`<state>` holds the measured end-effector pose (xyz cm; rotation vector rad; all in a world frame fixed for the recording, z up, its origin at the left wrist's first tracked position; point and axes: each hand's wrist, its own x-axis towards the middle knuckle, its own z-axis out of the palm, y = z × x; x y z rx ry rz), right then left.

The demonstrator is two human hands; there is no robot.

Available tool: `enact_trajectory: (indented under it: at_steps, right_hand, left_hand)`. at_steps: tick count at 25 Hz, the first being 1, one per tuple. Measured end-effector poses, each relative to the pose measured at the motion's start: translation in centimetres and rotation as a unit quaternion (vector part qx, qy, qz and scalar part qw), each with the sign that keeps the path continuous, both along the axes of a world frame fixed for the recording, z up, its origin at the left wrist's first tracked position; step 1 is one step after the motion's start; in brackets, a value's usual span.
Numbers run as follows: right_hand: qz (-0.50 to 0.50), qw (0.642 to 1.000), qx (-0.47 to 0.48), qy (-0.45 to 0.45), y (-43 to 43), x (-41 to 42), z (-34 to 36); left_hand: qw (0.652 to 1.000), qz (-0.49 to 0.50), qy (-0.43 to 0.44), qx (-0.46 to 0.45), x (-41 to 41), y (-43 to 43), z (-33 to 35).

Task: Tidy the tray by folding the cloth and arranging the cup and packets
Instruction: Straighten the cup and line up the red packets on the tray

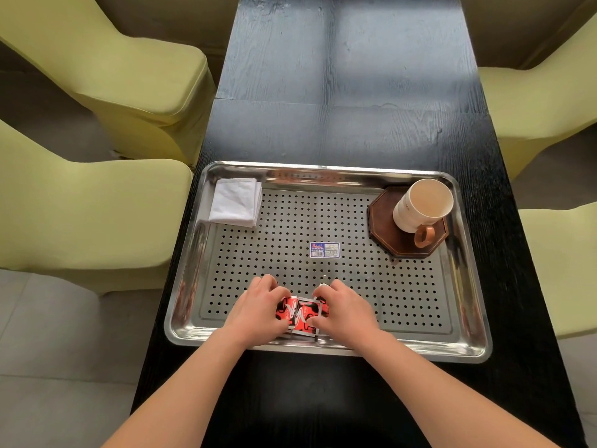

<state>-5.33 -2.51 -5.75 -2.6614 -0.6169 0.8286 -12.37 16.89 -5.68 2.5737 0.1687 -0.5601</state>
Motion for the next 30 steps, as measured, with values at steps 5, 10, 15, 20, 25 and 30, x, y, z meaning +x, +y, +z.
enact_trajectory:
  at_steps: [5,10,15,20,25,30]
  right_hand:
    - [0.015,1.0,0.007,0.005,0.6,-0.4,-0.4]
    - [-0.068,0.997,0.027,-0.03,-0.6,1.0,0.1]
    - [-0.056,0.998,-0.017,-0.032,-1.3,1.9,0.3]
    - [-0.074,0.996,-0.045,-0.031,-0.5,2.0,0.1]
    - [-0.094,0.995,-0.043,-0.013,-2.0,2.8,0.4]
    - [-0.081,0.996,-0.044,0.007,-3.5,0.9,0.3]
  left_hand:
    - [1.0,0.012,0.002,0.003,-0.5,-0.2,-0.2]
    - [0.998,0.048,0.016,-0.035,-0.9,-0.4,-0.1]
    - [0.997,0.068,0.001,-0.039,-1.1,-0.9,0.2]
    - [0.997,-0.042,-0.021,0.053,-1.0,-1.9,0.5]
    - [0.994,-0.052,-0.04,0.083,-1.1,-1.9,0.1]
    - [0.993,-0.052,-0.05,0.094,-1.3,-2.0,-0.2]
